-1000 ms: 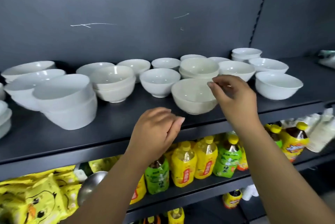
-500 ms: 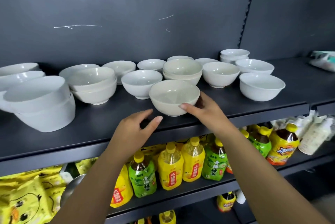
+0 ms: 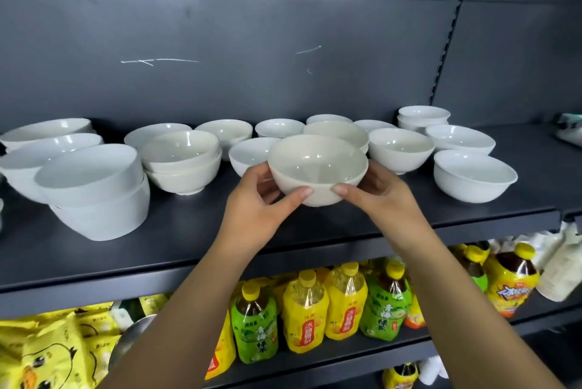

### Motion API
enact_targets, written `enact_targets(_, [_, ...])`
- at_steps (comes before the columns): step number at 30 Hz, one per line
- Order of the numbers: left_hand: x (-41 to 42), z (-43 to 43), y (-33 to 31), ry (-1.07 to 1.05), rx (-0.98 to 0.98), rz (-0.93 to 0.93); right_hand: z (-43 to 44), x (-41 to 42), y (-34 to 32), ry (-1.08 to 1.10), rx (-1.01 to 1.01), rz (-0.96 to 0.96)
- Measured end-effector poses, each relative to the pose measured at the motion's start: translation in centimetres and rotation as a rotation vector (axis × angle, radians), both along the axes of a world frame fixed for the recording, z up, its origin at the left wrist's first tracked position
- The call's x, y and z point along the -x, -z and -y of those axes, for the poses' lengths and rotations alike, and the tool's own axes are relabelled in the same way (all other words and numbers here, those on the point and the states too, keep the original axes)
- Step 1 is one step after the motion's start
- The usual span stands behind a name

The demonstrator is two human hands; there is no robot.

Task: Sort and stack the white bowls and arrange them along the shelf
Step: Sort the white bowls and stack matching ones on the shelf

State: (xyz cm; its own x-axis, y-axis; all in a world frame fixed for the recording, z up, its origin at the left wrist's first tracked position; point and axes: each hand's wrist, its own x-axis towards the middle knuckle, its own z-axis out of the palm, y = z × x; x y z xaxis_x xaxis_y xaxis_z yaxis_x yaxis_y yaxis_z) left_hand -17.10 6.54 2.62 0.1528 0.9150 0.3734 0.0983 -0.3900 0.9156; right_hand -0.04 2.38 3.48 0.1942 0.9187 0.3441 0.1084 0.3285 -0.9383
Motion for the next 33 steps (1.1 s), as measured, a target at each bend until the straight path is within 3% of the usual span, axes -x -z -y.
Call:
enact_targets(6, [3.6,-0.3,-5.8,-0.1,-0.084,-0.025,-1.5,2.5,-5.2,-0.098,-0.089,0.038])
enact_targets(10, [7.6,-2.3,-9.6,-0.117,-0.088,-0.246,-4.9,5.5,-6.9,-0.129,-0.083,0.035])
enact_targets(14, [11.3,-4.9,-12.1,0.008,-0.065,-0.409,-9.0,8.8,-7.3,-0.174,-0.054,0.062])
enact_targets(24, [17.3,-10.1,-11.4,-0.084,0.189,-0.737,-14.8,13.5,-7.0,-0.364,0.13,0.33])
enact_targets(33, [17.9,-12.5,-10.1,-0.037,0.303,-0.934,-16.3,14.5,-5.3,-0.354,0.227,0.505])
